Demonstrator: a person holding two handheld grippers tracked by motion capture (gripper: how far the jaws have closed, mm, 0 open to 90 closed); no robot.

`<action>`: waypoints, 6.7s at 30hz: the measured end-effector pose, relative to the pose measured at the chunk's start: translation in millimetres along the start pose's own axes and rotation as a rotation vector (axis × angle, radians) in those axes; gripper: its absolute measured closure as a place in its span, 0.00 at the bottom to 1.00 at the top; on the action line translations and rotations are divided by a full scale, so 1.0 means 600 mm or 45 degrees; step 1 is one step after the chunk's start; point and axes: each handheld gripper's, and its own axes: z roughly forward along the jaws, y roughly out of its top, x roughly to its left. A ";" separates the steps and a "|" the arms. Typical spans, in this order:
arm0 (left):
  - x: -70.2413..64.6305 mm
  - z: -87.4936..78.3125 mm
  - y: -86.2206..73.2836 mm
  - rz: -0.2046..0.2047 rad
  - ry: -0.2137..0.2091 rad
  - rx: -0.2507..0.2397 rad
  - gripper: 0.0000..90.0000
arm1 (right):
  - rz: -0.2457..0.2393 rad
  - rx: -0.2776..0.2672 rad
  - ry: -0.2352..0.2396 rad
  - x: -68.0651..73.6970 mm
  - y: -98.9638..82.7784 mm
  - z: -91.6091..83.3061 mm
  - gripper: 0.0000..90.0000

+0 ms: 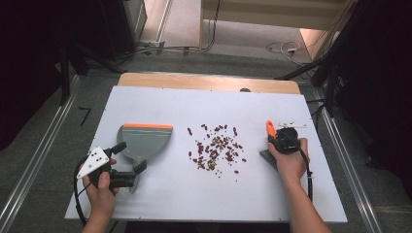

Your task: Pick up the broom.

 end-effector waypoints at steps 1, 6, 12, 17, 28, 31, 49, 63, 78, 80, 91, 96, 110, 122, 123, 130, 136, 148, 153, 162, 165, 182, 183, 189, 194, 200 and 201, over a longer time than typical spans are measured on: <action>-0.002 0.000 0.002 0.002 0.001 -0.008 0.00 | 0.004 -0.007 0.007 -0.001 -0.001 -0.001 0.72; -0.016 -0.001 0.016 0.037 0.005 -0.032 0.00 | 0.005 -0.089 0.046 -0.011 -0.006 -0.017 0.73; -0.036 0.001 0.033 0.056 -0.027 -0.063 0.00 | 0.030 -0.156 0.063 -0.023 -0.022 -0.037 0.73; -0.049 0.008 0.044 0.065 -0.052 -0.074 0.00 | 0.040 -0.200 0.067 -0.036 -0.033 -0.048 0.72; -0.067 0.043 0.069 0.090 -0.078 -0.065 0.00 | 0.028 -0.308 0.078 -0.049 -0.049 -0.081 0.72; -0.074 0.057 0.078 0.102 -0.092 -0.068 0.00 | 0.033 -0.360 0.095 -0.041 -0.046 -0.097 0.72; -0.112 0.099 0.132 0.165 -0.198 -0.102 0.00 | -0.129 -0.562 0.222 0.047 -0.025 -0.171 0.72; -0.135 0.113 0.146 -0.019 -0.304 -0.043 0.01 | -0.278 -0.669 0.363 0.149 -0.027 -0.224 0.72; -0.161 0.132 0.154 -0.202 -0.440 0.016 0.16 | -0.448 -0.733 0.487 0.251 -0.051 -0.257 0.72; -0.165 0.135 0.153 -0.212 -0.456 0.023 0.20 | -0.475 -0.738 0.513 0.270 -0.057 -0.260 0.72; -0.173 0.146 0.149 -0.321 -0.453 0.074 0.30 | -0.578 -0.777 0.542 0.315 -0.076 -0.276 0.72; -0.174 0.148 0.148 -0.363 -0.450 0.102 0.47 | -0.619 -0.802 0.527 0.330 -0.084 -0.283 0.72; -0.162 0.149 0.141 -0.499 -0.539 0.096 0.77 | -0.666 -0.859 0.439 0.336 -0.091 -0.287 0.72; -0.162 0.141 0.146 -0.505 -0.685 0.002 0.85 | -0.625 -0.903 0.500 0.332 -0.090 -0.282 0.68; -0.160 0.140 0.148 -0.484 -0.696 -0.006 0.85 | -0.631 -0.908 0.521 0.330 -0.089 -0.283 0.65; -0.147 0.123 0.160 -0.292 -0.679 -0.018 0.85 | -0.635 -0.839 0.745 0.295 -0.060 -0.295 0.56; -0.132 0.109 0.171 -0.210 -0.691 -0.012 0.85 | -0.656 -0.660 1.000 0.256 -0.035 -0.280 0.53; -0.138 0.105 0.177 -0.126 -0.793 0.032 0.85 | -0.773 -0.194 1.354 0.258 -0.034 -0.210 0.46; -0.142 0.103 0.179 -0.110 -0.844 0.014 0.85 | -0.748 -0.099 1.450 0.257 -0.040 -0.192 0.48; -0.144 0.103 0.179 -0.108 -0.926 0.005 0.85 | -0.756 -0.028 1.552 0.252 -0.051 -0.167 0.57; -0.145 0.105 0.178 -0.111 -0.948 0.012 0.85 | -0.771 -0.042 1.581 0.252 -0.053 -0.167 0.60; -0.126 0.109 0.167 -0.153 -0.962 0.010 0.83 | -0.823 -0.049 1.538 0.261 -0.053 -0.186 0.76; -0.125 0.109 0.165 -0.141 -0.926 0.018 0.75 | -0.821 -0.047 1.517 0.262 -0.053 -0.186 0.76; -0.118 0.111 0.153 -0.088 -0.795 0.070 0.42 | -0.781 -0.047 1.410 0.252 -0.047 -0.183 0.76; -0.107 0.113 0.144 -0.126 -0.707 0.085 0.18 | -0.716 -0.029 1.268 0.236 -0.038 -0.178 0.76; -0.098 0.108 0.137 -0.116 -0.590 0.124 0.00 | -0.667 -0.059 1.162 0.214 -0.027 -0.182 0.76; -0.099 0.108 0.136 -0.104 -0.572 0.134 0.00 | -0.662 -0.068 1.136 0.210 -0.025 -0.184 0.76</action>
